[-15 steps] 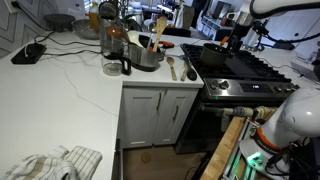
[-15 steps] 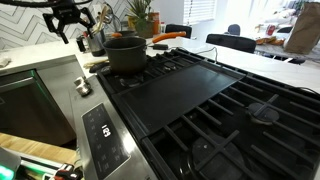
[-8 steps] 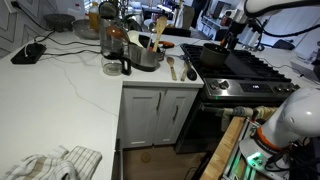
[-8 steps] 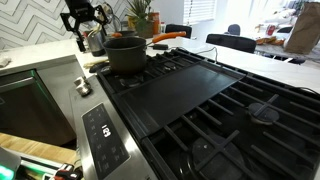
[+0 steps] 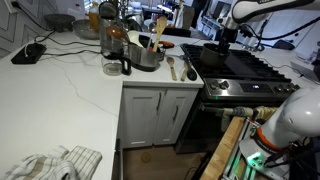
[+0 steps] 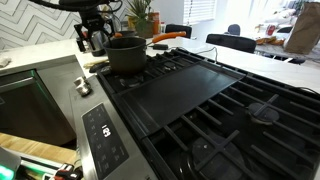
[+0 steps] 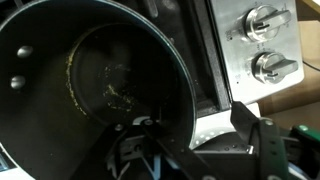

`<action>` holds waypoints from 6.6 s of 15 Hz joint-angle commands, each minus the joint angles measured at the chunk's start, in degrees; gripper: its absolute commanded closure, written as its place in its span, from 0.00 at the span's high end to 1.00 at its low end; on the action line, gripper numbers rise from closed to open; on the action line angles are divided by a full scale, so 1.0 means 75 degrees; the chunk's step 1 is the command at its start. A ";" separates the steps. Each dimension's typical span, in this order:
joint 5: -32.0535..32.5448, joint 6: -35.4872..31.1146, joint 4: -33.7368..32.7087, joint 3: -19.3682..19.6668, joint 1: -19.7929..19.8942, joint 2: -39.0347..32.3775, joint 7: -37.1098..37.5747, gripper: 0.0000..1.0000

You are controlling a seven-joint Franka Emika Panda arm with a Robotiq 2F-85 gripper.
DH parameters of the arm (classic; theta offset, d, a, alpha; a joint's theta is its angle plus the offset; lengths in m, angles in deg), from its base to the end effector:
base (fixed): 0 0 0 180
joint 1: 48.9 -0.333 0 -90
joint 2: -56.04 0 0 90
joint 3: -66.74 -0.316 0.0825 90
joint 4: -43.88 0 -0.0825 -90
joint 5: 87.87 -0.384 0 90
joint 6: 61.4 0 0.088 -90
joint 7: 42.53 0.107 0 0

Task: Remove the pot from the left front plate and move it on the rear left plate

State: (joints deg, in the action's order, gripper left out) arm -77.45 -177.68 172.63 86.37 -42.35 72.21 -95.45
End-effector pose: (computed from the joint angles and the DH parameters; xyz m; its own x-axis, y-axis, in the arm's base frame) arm 0.4185 -0.2259 0.4790 0.8510 0.5244 -0.0285 0.5248 -0.8471 0.0836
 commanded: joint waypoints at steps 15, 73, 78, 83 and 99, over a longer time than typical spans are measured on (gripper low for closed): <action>-0.0174 -0.0333 -0.0428 -0.0133 0.0717 -0.0178 0.0602 0.01; -0.3008 0.2755 -1.2144 -0.0242 0.6881 -0.8804 0.0874 0.01; -0.2354 0.2753 -1.3037 -0.0686 0.7231 -0.9400 0.1683 0.01; -0.1617 0.2859 -1.3676 -0.0972 0.7352 -0.9885 0.2221 0.01; -0.1340 0.2139 -1.3562 -0.1611 0.7382 -0.9887 0.2354 0.66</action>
State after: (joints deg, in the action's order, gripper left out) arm -88.61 -160.77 69.77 76.07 12.56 -2.91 -77.44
